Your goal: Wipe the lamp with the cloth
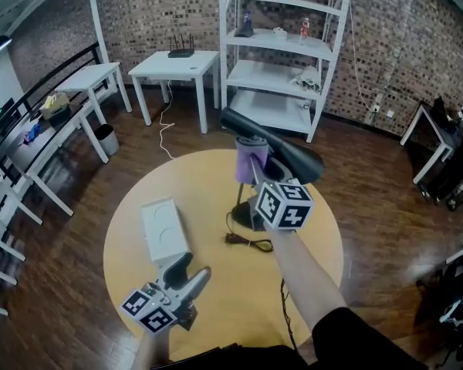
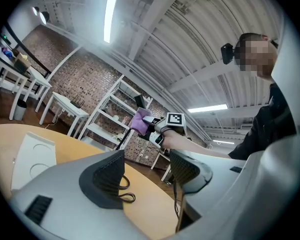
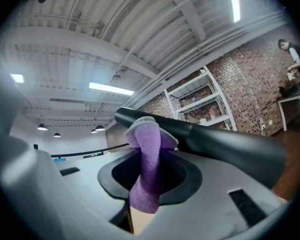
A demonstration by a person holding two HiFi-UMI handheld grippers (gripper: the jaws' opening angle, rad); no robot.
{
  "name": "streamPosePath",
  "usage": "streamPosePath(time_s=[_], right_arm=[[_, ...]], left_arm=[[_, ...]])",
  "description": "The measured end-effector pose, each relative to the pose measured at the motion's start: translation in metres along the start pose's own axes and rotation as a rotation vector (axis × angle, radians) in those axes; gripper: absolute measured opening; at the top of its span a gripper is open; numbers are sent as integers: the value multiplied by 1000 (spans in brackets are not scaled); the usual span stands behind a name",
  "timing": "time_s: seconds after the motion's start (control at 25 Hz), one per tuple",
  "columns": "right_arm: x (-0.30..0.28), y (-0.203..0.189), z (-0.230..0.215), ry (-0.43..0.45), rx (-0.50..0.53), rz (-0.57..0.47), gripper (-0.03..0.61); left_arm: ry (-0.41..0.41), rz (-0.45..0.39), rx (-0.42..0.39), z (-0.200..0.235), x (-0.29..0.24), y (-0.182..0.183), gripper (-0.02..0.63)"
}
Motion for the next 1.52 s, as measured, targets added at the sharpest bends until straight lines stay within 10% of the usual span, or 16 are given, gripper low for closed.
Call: streamPosePath(time_s=[0.64,1.12,1.4,1.52], right_arm=[[41,-69,-33,-32,-412,4,94],[42,-58,-8,69,-358,0,94],[4,41,46,223,77,-158,94],[-26,39,58,248,10,-80,94]], left_arm=[[-126,94,3,-20,-16,-27,270],[-114,104,29,-13,-15,-35,270],[-98,76,38,-10,-9,-28,270],[-84,62,43,-8,-7,-29,270]])
Point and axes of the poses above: the fingertips, and each gripper's own axes: x backward along the fingers, z to its left, y out of its top, the point moved 7 cm from there along x, backward along the fingers, and after that the axes turned 14 degrees about x, right-handed, at the moved point
